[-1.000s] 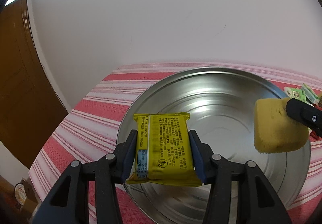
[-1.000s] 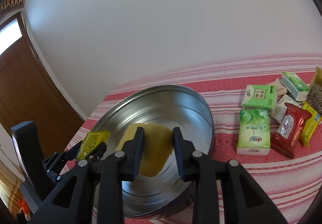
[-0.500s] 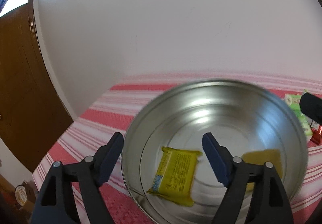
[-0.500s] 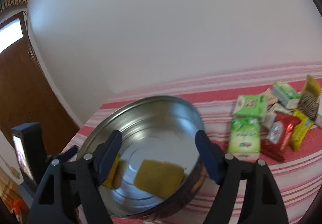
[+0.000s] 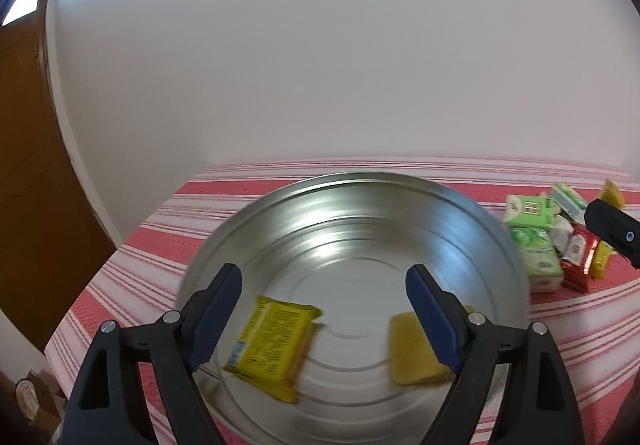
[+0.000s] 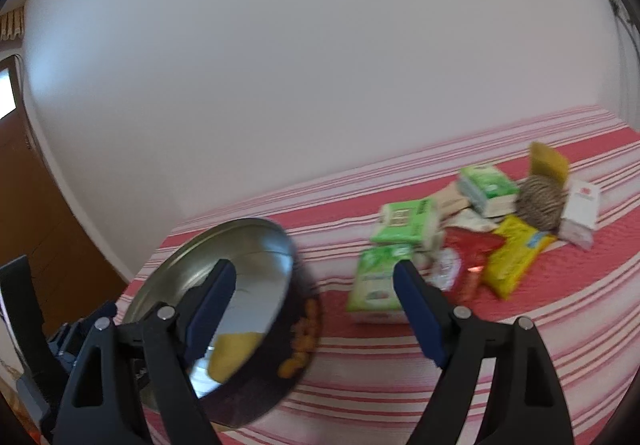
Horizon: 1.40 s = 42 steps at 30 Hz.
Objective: Organize objects
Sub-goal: 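Carry the yellow packet and sponge over the silver tin and release both, then move both tools back toward the remaining pile of items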
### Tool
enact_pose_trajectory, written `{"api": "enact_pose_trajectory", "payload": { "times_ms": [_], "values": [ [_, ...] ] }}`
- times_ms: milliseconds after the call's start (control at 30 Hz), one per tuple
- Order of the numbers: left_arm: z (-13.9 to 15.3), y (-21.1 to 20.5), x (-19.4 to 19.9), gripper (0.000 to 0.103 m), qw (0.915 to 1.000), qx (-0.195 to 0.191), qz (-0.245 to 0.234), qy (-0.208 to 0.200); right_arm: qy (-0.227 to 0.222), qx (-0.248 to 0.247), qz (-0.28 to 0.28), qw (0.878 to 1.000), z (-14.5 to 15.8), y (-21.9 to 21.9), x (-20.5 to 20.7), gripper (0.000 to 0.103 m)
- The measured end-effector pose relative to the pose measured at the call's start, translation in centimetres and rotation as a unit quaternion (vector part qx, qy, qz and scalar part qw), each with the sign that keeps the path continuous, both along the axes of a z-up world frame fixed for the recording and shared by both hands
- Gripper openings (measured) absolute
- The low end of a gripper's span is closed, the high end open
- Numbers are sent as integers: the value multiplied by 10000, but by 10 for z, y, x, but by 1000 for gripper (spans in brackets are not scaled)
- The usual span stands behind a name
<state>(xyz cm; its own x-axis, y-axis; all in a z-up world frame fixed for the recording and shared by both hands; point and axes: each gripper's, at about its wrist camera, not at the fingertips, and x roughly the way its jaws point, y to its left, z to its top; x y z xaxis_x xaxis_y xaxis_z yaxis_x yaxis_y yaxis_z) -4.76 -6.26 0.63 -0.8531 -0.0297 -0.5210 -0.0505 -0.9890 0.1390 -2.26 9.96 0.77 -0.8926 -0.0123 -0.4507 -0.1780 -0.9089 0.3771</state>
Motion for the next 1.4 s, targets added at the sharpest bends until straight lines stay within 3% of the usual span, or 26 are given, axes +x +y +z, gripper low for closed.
{"api": "enact_pose_trajectory", "payload": {
  "times_ms": [700,1400],
  "values": [
    [8,79,24,86,9961,42,-876,-20,-54,960,-936,9910,8,68,56,84],
    [-9,154,21,86,9890,-140,-1387,-498,-293,851,-1571,9835,-7,147,90,84]
  ]
}}
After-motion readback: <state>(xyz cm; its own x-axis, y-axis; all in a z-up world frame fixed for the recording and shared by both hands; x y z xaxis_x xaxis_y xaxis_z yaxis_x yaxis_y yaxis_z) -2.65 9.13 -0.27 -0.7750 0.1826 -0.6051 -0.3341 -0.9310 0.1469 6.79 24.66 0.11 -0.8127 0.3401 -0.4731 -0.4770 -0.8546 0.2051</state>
